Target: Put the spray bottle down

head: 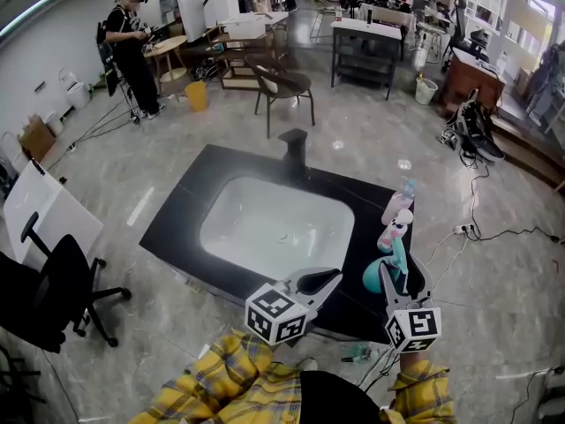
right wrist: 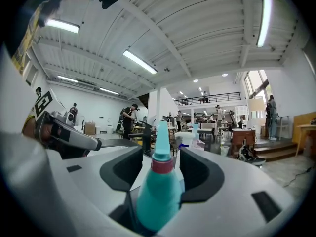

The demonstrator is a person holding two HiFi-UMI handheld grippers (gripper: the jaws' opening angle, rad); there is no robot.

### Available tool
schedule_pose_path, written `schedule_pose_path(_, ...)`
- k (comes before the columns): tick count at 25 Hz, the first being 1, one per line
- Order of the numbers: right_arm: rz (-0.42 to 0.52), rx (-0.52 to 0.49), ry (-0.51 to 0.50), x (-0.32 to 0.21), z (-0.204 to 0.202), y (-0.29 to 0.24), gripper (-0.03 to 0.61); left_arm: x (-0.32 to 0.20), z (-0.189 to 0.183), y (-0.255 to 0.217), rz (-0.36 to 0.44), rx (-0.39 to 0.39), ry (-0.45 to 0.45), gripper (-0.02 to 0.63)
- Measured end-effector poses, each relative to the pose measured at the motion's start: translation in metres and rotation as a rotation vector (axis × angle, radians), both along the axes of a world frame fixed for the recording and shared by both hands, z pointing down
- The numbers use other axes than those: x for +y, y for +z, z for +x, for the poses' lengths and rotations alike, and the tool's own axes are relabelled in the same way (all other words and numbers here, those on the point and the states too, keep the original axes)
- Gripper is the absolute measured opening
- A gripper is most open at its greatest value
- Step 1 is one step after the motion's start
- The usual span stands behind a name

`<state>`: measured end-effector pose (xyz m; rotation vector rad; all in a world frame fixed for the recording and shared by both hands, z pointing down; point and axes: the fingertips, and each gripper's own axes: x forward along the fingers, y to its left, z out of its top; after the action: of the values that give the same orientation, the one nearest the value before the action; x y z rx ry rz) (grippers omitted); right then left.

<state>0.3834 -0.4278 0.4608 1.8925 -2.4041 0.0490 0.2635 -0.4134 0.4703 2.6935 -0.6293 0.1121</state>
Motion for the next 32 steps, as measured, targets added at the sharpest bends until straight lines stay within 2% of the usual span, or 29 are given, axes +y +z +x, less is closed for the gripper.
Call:
schedule_pose_path(8, -0.017, -0.004, 0.066, 0.031, 0.006, -0.002, 0.207, 0.022, -0.009, -0.003, -0.004, 0.008, 0.022, 0.02)
schedule_pose_path(19, -0.073, -0.01, 0.101, 0.071, -0.008, 0.017, 0.204, 0.053, -0.028, 0.006, -0.017, 0.006, 0.034, 0.02)
schedule_pose_path(32, -0.102, 0.011, 0.107, 0.109, -0.05, 0.015, 0.043, 0.082, -0.066, 0.001, -0.011, 0.016, 0.039, 0.02)
